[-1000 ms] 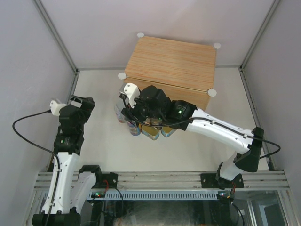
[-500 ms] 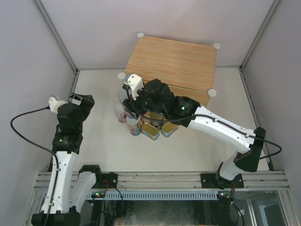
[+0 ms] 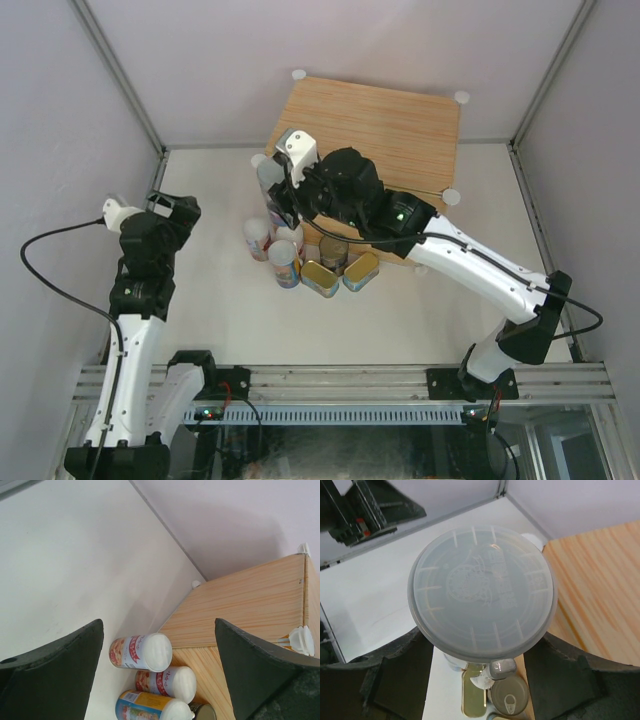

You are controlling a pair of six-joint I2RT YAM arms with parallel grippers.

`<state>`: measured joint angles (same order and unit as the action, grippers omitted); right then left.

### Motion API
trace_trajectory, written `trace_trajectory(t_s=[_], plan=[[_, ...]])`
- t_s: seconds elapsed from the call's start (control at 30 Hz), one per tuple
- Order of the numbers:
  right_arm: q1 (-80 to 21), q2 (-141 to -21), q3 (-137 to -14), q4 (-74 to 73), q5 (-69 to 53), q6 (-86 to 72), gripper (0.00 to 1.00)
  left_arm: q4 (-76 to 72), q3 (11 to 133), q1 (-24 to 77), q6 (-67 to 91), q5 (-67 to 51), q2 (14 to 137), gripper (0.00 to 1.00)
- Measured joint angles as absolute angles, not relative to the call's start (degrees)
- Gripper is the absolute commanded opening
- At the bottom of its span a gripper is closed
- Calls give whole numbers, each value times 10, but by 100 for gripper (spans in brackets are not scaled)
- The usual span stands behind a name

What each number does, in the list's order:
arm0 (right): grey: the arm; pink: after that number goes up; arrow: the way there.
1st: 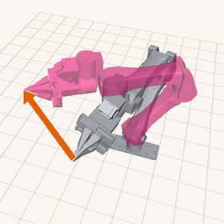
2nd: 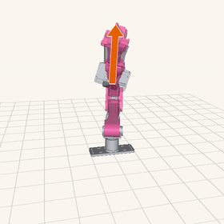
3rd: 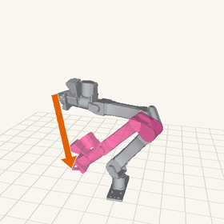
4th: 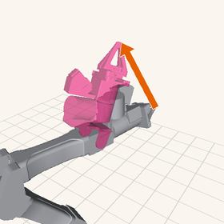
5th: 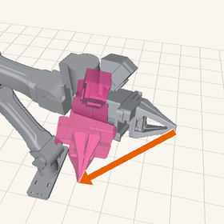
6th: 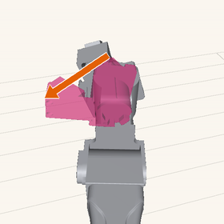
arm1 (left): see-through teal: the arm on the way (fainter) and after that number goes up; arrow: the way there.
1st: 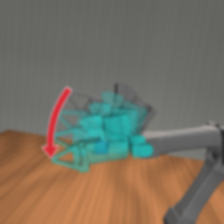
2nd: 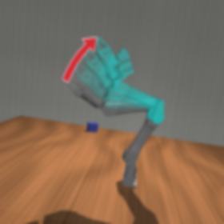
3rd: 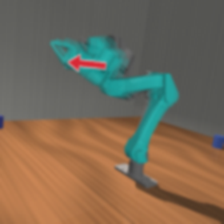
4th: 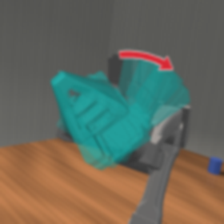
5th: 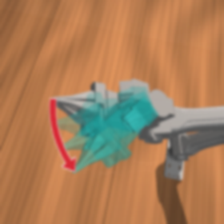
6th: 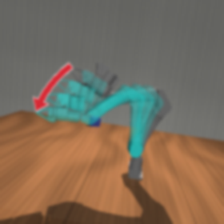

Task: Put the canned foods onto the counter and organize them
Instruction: Place the canned food on the counter.

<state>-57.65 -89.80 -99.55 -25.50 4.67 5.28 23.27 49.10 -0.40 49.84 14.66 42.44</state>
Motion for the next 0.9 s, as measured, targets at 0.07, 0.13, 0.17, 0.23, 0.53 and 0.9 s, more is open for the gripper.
trace_trajectory(t_s=[0.07, 0.13, 0.17, 0.23, 0.53, 0.9], plan=[[-573, -898, -1011, -255, 48, 55, 0, 232, 492, -4, 498, 147, 427, 95], [-570, -898, -1025, -252, 51, 58, 0, 233, 492, -4, 498, 147, 429, 95], [-569, -899, -1033, -251, 53, 60, 0, 233, 493, -4, 498, 147, 430, 95], [-565, -901, -1048, -251, 55, 65, 0, 232, 493, -4, 499, 146, 433, 95], [-536, -924, -1096, -249, 55, 69, 0, 232, 493, -4, 498, 146, 435, 95], [-492, -987, -1180, -256, 54, 71, 0, 228, 502, -4, 498, 146, 447, 95]])
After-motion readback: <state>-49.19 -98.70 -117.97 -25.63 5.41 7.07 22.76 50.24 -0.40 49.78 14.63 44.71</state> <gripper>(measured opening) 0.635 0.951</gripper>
